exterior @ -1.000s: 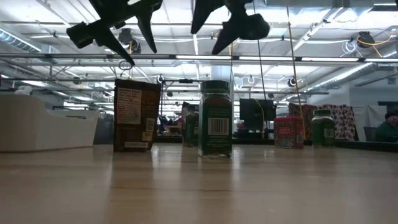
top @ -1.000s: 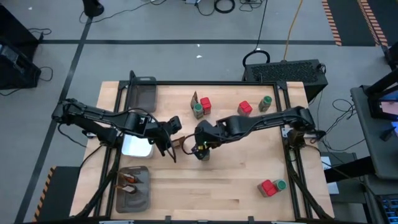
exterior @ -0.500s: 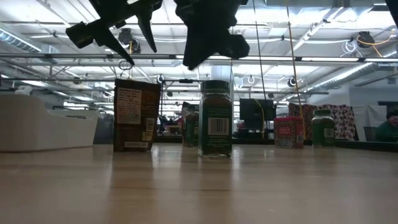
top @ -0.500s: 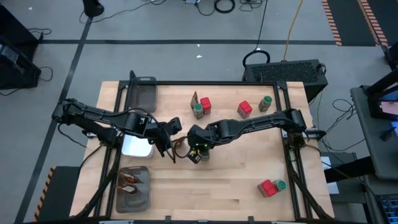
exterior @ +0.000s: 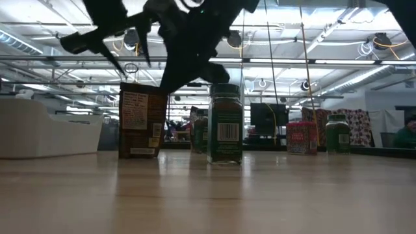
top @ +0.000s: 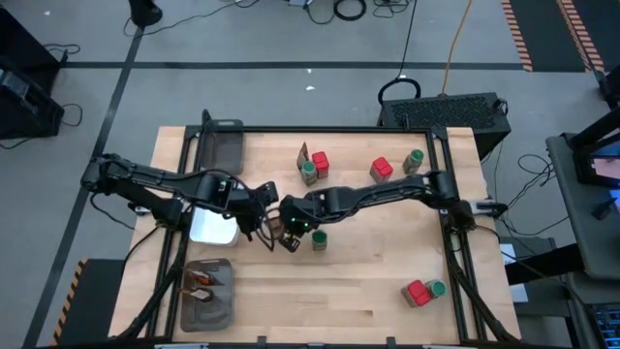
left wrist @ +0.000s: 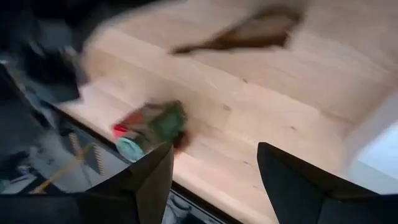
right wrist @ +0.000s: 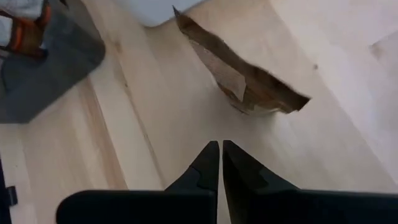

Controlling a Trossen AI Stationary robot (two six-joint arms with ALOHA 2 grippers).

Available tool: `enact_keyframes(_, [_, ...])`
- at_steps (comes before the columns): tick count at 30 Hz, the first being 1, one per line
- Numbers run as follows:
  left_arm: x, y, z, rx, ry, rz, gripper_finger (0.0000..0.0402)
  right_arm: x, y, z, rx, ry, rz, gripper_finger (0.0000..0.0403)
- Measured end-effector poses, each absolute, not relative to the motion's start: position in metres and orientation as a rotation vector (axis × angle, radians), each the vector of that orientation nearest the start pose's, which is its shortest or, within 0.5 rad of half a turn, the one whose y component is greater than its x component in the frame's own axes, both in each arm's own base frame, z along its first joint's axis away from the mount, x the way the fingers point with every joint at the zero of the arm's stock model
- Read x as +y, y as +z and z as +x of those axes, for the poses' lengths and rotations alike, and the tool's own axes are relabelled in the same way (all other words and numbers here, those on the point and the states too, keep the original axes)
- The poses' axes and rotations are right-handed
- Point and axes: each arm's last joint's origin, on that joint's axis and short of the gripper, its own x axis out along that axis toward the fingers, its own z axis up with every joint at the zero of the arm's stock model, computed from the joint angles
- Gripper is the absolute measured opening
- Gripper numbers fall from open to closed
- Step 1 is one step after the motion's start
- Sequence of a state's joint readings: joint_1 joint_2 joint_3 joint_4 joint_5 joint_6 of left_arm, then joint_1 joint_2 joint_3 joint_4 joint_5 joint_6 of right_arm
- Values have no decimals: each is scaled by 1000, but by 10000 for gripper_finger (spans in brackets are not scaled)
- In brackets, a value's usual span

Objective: Sort spices by type
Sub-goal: Put the orange seasoning bag into the bottom black bin

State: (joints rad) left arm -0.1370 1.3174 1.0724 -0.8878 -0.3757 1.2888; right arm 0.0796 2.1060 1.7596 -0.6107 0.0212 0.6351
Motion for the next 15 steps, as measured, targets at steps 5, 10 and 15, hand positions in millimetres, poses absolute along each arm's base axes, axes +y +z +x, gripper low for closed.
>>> enact_keyframes(5, [-22,271,242,1138,-564,1425,238,34,221,462,923,-293,522,1])
enact_keyframes(10, [-18,269,239,1180,-581,1412,238,25,215,465,904,-349,472,0])
enact_keyframes(15, [-10,268,236,1245,-568,1358,238,9,212,473,847,-356,410,0])
